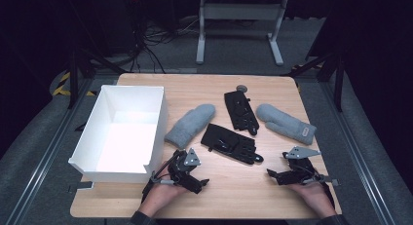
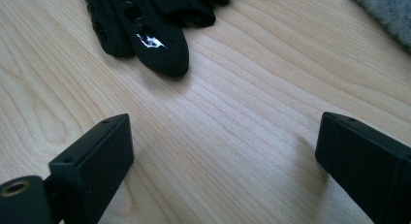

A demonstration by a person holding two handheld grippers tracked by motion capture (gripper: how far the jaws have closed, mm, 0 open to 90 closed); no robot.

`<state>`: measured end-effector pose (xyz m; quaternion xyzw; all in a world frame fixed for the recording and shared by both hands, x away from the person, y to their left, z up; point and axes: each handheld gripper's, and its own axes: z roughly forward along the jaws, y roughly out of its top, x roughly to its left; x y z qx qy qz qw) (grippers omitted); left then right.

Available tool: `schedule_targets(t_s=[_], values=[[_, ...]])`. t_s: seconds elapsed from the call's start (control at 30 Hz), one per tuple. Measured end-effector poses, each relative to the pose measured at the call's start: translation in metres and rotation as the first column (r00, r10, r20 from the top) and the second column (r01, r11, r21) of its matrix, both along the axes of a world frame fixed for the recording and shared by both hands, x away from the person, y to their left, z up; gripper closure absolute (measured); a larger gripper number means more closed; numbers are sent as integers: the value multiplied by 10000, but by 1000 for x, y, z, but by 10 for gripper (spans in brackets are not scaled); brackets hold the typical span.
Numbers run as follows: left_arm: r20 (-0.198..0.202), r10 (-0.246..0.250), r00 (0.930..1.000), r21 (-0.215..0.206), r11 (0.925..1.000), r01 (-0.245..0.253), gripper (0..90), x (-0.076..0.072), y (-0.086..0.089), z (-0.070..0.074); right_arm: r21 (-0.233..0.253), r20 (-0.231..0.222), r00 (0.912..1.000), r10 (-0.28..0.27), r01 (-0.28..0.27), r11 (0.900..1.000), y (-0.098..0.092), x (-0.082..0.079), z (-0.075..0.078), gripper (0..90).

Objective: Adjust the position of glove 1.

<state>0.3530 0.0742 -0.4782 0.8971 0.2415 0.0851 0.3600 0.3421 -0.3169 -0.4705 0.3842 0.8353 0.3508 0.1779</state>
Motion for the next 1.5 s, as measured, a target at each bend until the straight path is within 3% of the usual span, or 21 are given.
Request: schedule_targets(t_s=[0.43, 0.63, 0.87, 1.07, 1.5], values=[[-25, -10, 10000, 44, 10000, 10, 0, -7, 5, 0, -188, -183, 9992, 359, -362, 9992, 0, 2, 4, 87], [2, 81, 10000, -1, 10000, -81, 0, -10, 8, -1, -702, 258, 9983, 515, -496, 9963, 0, 4, 14, 110], [38, -168, 9999, -6, 9999, 168, 0, -14, 11, -1, -361, 305, 9993, 206, -195, 9992, -18, 21, 28, 139], [25, -173, 9998, -4, 9998, 173, 0, -18, 12, -1, -341, 503, 9987, -119, 136, 9993, -31, 35, 38, 152], [21, -86, 10000, 56, 9999, 86, 0, -23, 14, -1, -320, 592, 9980, -211, 230, 9992, -40, 71, 53, 169]])
